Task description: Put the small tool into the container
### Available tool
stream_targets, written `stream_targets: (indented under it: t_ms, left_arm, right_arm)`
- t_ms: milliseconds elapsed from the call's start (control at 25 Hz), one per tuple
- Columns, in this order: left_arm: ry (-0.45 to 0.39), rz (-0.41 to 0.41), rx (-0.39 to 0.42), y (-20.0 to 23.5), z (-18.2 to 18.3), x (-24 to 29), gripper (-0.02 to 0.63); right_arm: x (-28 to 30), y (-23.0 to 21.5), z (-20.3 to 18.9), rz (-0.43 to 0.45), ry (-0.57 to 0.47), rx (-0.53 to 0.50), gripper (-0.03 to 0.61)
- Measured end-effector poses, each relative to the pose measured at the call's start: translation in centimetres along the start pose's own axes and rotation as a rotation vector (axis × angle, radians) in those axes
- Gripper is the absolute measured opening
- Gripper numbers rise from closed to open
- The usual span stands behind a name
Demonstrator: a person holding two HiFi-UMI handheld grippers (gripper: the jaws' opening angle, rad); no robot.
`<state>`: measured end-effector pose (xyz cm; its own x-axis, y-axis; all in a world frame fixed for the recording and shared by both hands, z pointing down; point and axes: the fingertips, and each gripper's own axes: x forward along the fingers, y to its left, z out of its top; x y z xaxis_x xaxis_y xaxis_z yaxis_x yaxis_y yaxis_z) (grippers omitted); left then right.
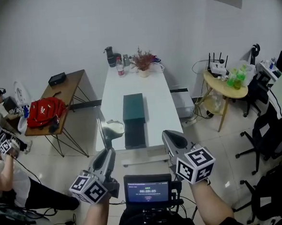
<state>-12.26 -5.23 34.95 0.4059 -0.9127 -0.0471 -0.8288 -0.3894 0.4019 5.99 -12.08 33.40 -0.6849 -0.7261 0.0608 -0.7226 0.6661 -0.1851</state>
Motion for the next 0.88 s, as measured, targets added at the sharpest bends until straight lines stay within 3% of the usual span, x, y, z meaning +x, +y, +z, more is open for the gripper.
stream_targets:
  t_ms: [440,680,880]
  left_arm:
    - [0.122,0.007,-0.124,8.7,-2.7,7.0,0.08]
    - [0.213,-0.013,-0.151,12.1,-3.8,9.5,0.08]
    - [0.274,-0.03,-0.248,16.8,-6.3,11.0,0.08]
  right_arm:
    - [9.4,-4.1,-0.8,-0.033,0.035,0.02,0.009]
    - [14.9,-6.0,-1.3,-0.064,0.059,0.037,0.009]
    - [19.6,-6.5,-2.5,-0.095,0.089,0.034,0.009]
